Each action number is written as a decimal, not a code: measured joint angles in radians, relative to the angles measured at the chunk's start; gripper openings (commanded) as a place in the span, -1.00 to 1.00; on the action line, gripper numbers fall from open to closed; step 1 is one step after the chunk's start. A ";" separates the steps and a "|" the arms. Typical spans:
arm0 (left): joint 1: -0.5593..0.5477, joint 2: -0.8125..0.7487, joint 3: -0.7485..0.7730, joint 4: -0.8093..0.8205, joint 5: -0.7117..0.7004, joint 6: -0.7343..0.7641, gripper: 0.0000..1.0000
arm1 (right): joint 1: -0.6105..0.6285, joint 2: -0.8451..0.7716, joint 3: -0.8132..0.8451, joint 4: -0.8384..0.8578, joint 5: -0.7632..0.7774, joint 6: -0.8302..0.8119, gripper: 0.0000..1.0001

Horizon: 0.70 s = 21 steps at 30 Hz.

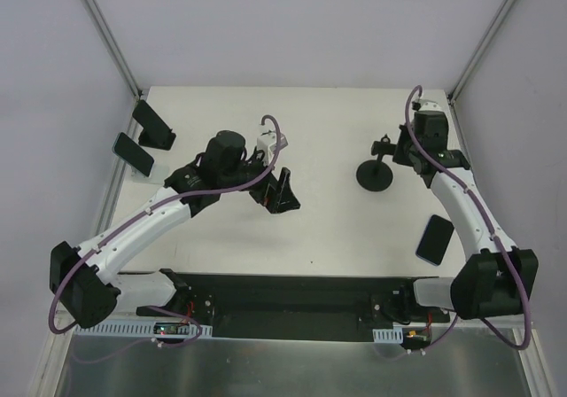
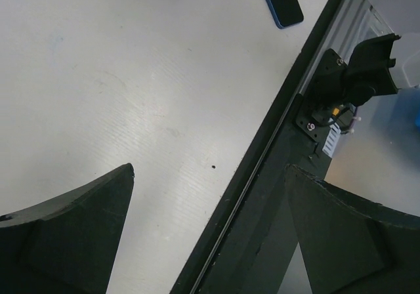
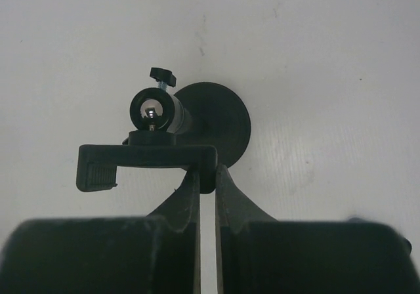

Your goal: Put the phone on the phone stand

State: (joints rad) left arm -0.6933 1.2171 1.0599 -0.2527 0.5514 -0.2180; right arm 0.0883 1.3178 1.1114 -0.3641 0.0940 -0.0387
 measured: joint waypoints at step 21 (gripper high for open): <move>0.000 -0.214 -0.087 0.034 -0.224 -0.008 0.98 | 0.573 -0.075 -0.027 -0.079 0.105 0.140 0.79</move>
State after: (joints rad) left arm -0.6930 1.0027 0.9726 -0.2184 0.3275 -0.2256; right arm 0.6617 1.2430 1.0847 -0.4435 0.1986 0.1009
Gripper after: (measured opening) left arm 0.983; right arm 0.486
